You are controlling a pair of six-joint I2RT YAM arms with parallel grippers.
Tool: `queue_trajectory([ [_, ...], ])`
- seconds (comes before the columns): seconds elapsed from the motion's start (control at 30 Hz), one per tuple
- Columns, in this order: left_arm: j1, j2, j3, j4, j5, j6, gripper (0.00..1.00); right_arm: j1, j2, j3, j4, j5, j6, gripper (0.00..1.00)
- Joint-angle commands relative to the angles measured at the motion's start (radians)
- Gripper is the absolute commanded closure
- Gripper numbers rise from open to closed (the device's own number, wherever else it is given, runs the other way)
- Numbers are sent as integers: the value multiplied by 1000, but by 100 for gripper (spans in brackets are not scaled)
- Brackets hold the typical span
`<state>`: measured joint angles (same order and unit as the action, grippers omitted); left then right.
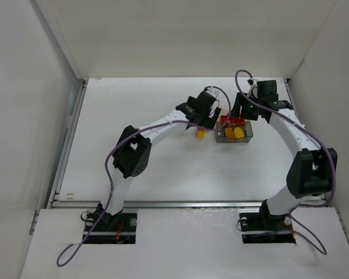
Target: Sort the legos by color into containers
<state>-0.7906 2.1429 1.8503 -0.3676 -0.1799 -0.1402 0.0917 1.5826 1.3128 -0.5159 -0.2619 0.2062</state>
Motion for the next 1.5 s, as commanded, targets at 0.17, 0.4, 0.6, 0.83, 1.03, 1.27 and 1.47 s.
queue_trajectory([
  [0.17, -33, 86, 58, -27, -151, -44, 0, 0, -15, 19, -9, 13, -31, 36],
  [0.4, -33, 95, 24, -50, -176, -44, 15, 0, -55, -17, 1, 13, -41, 36],
  [0.6, -33, 95, 15, -59, -105, -33, 52, 0, -64, -26, 10, 13, -41, 36],
  [0.83, -4, 95, 15, -79, -92, -15, 100, 0, -73, -26, 22, -26, -50, 36],
  [1.03, 68, 14, -14, -73, 79, 80, 100, 0, -114, -26, 71, -96, -131, 36],
  [1.27, 185, -236, -63, -74, 512, 332, 100, 0, -216, -17, 212, -244, -206, 33],
  [1.47, 215, -294, 81, -258, 669, 447, 100, 87, -257, -29, 332, -407, -247, 29],
])
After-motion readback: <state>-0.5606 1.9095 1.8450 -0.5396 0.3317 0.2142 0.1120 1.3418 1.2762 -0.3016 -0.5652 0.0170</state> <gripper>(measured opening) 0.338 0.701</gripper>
